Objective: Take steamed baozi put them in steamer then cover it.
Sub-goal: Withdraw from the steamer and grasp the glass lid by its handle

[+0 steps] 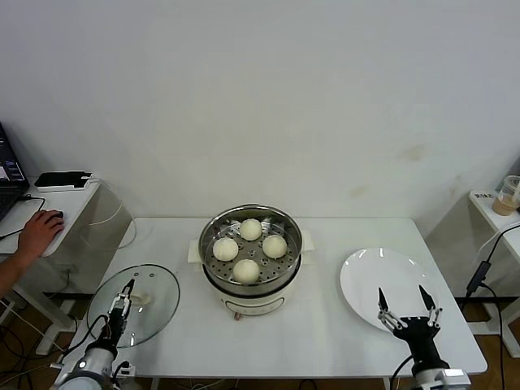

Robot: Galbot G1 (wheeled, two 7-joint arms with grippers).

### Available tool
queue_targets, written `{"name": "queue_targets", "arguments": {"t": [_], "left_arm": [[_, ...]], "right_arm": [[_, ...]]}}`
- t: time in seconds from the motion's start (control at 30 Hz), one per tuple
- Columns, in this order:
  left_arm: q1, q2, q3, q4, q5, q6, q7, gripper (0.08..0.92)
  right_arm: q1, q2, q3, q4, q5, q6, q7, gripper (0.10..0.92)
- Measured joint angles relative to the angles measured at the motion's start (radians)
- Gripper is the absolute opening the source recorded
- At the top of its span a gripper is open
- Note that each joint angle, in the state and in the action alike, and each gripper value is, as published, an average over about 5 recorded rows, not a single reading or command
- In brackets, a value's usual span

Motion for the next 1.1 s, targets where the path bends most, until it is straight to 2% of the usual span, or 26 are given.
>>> {"name": "queue_targets", "arguments": {"t": [0.37, 0.93, 1.0, 1.1], "left_arm": [[-0.09, 0.022, 0.022, 0.113, 0.008, 0.002, 0.001, 0.823], [-0.204, 0.013, 0.069, 0.218, 0.014, 0.003, -0.003, 0.822], [-0.213, 0.014, 0.072, 0.227, 0.014, 0.002, -0.003, 0.807], [-0.221, 0.015, 0.076, 0.236, 0.009, 0.0, -0.003, 0.74]], "right_arm": [[-0.006, 0.018, 0.002, 0.006, -0.027, 0.005, 0.0, 0.823], [-0.006, 0.023, 0.003, -0.008, -0.049, 0.009, -0.003, 0.823], [-0.005, 0.023, 0.003, -0.009, -0.05, 0.009, -0.004, 0.823], [-0.003, 0.023, 0.003, -0.011, -0.053, 0.01, -0.005, 0.823]]}}
